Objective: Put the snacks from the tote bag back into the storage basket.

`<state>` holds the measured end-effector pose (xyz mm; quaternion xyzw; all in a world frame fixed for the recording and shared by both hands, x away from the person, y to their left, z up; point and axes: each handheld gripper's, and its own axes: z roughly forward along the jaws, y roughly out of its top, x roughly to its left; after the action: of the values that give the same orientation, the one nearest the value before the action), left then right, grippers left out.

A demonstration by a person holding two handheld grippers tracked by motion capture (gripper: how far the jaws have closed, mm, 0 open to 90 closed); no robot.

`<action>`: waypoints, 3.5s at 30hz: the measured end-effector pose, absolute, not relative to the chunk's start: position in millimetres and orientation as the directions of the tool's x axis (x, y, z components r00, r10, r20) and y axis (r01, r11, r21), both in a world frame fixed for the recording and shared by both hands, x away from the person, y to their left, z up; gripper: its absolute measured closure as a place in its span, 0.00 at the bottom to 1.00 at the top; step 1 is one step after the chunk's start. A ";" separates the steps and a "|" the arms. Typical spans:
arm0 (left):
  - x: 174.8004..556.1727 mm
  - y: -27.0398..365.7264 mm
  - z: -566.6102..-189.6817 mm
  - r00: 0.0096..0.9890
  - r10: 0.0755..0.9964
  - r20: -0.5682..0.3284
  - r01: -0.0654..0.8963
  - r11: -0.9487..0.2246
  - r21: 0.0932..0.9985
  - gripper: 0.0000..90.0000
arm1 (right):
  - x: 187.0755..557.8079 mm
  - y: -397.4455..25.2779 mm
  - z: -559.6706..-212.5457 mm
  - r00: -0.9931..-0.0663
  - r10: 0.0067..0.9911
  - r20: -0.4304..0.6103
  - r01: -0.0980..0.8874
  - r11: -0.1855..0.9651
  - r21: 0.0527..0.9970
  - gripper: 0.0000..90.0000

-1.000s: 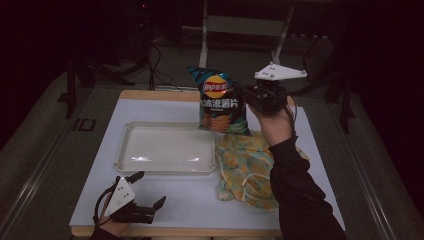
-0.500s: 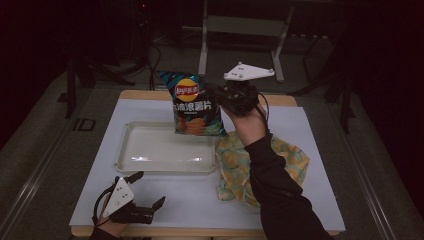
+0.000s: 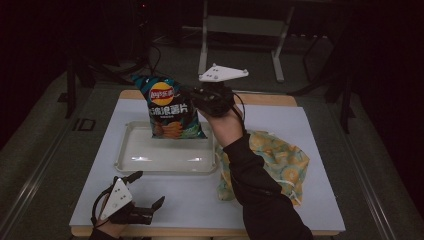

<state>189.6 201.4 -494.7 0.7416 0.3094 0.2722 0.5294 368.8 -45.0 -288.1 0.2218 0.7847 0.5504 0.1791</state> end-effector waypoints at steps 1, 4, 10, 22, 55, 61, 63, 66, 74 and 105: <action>189.5 201.5 -494.8 0.661 0.747 0.077 0.171 -0.250 0.953 0.00 | 368.8 -45.0 -288.1 -0.837 0.545 -0.037 0.151 0.296 0.943 1.00; 189.3 201.7 -494.9 0.662 0.745 0.079 0.170 -0.252 0.953 0.00 | 368.9 -35.4 -300.3 -0.850 0.526 -0.023 0.160 0.299 0.941 1.00; 189.8 202.4 -494.9 0.652 0.754 0.076 0.177 -0.249 0.952 0.00 | 370.4 -23.7 -324.4 -0.864 0.503 0.010 0.189 0.306 0.933 1.00; 189.3 202.7 -494.9 0.654 0.752 0.080 0.174 -0.253 0.952 0.00 | 380.9 -4.7 -382.3 -0.869 0.488 0.081 0.278 0.346 0.896 1.00; 190.6 201.7 -495.7 0.666 0.742 0.071 0.182 -0.254 0.950 0.00 | 442.9 -8.2 -450.3 -0.784 0.614 0.096 0.432 0.427 0.795 0.91; 190.6 201.6 -495.7 0.666 0.743 0.071 0.182 -0.253 0.950 0.00 | 445.6 -13.8 -442.3 -0.770 0.632 0.091 0.436 0.416 0.798 0.68; 190.5 201.6 -495.7 0.666 0.743 0.072 0.182 -0.255 0.950 0.00 | 445.4 -15.2 -439.8 -0.773 0.627 0.098 0.436 0.413 0.800 0.65; 190.4 201.5 -495.7 0.665 0.743 0.073 0.182 -0.256 0.950 0.00 | 442.9 -20.3 -430.4 -0.782 0.617 0.087 0.423 0.424 0.801 0.49; 190.5 201.5 -495.9 0.661 0.747 0.074 0.185 -0.257 0.949 0.00 | 429.0 -44.6 -406.1 -0.817 0.563 0.124 0.394 0.387 0.834 0.17; 191.4 200.3 -496.9 0.657 0.750 0.076 0.193 -0.265 0.945 0.00 | 367.8 -199.1 -383.0 -0.745 0.667 0.024 0.332 0.340 0.880 0.16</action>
<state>191.4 200.3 -496.9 0.7484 0.3150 0.2691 0.5180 367.8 -199.1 -383.0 0.3122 0.8000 0.4821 0.1733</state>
